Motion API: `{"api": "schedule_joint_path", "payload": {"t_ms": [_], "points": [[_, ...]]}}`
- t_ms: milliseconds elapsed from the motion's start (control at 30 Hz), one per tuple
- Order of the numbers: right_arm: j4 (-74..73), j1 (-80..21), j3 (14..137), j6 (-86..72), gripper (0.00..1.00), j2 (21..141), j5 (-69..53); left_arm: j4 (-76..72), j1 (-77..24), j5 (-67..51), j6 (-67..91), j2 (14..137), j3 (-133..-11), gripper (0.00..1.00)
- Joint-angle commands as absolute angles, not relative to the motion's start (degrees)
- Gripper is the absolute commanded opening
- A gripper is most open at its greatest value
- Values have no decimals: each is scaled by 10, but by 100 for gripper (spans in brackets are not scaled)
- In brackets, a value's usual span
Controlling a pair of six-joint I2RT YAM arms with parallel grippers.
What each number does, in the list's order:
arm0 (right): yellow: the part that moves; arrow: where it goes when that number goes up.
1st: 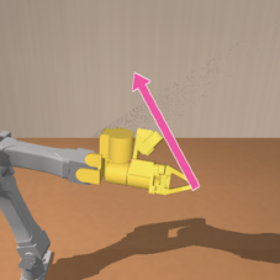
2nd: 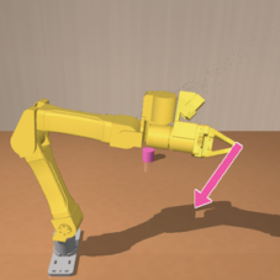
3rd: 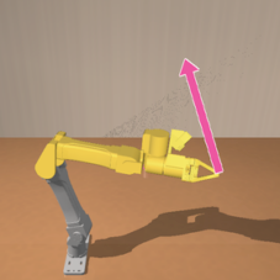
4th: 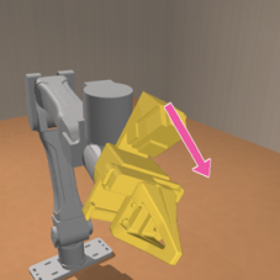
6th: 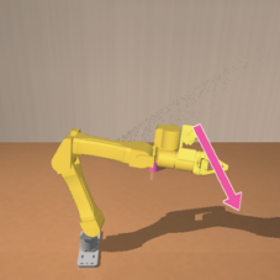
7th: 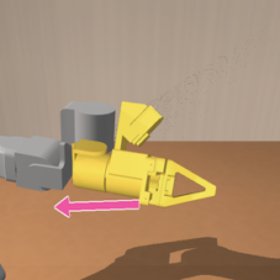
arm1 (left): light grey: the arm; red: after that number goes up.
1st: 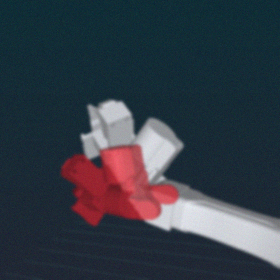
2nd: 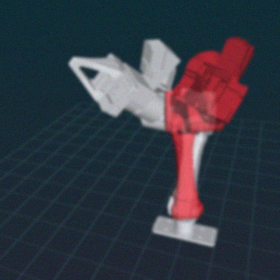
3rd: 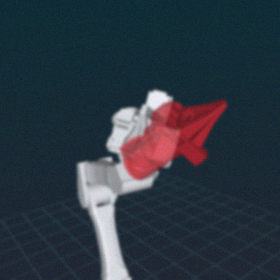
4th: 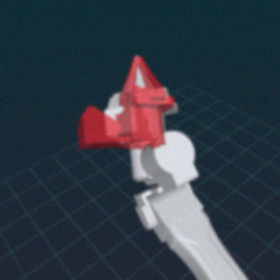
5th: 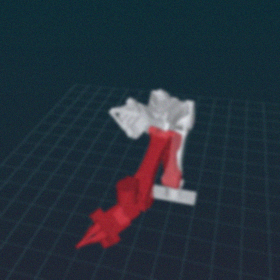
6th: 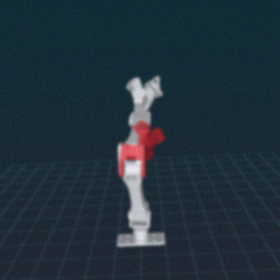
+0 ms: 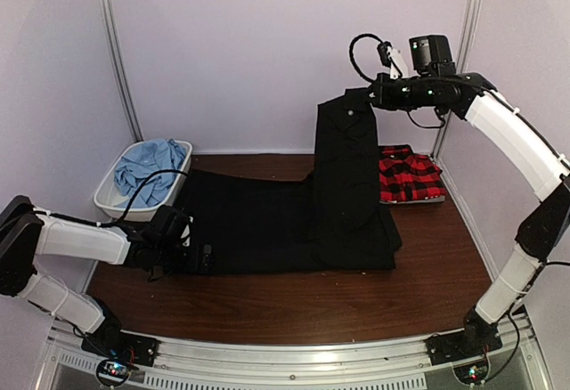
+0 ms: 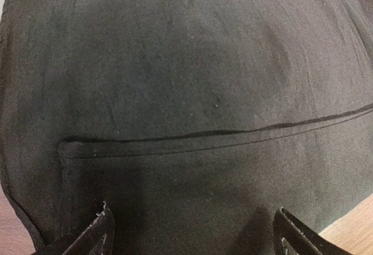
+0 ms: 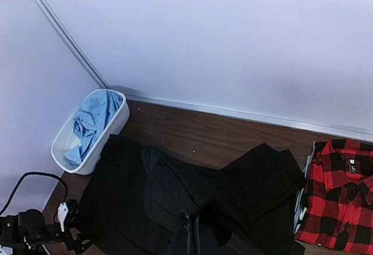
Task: Fold and stack the long sleeve shirts
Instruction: Fold the flattened shirt at the center of the board.
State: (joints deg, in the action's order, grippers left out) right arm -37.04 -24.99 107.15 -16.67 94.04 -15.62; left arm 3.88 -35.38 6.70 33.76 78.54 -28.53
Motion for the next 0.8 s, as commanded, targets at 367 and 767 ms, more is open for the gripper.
{"api": "schedule_joint_path", "payload": {"t_ms": [367,767], "points": [[-372,-245,1213,-168,0,1015,-179,27,-367,107,362,788,-262,97],[-324,-246,1070,-185,0,976,-204,30,-369,101,353,780,-274,98]]}}
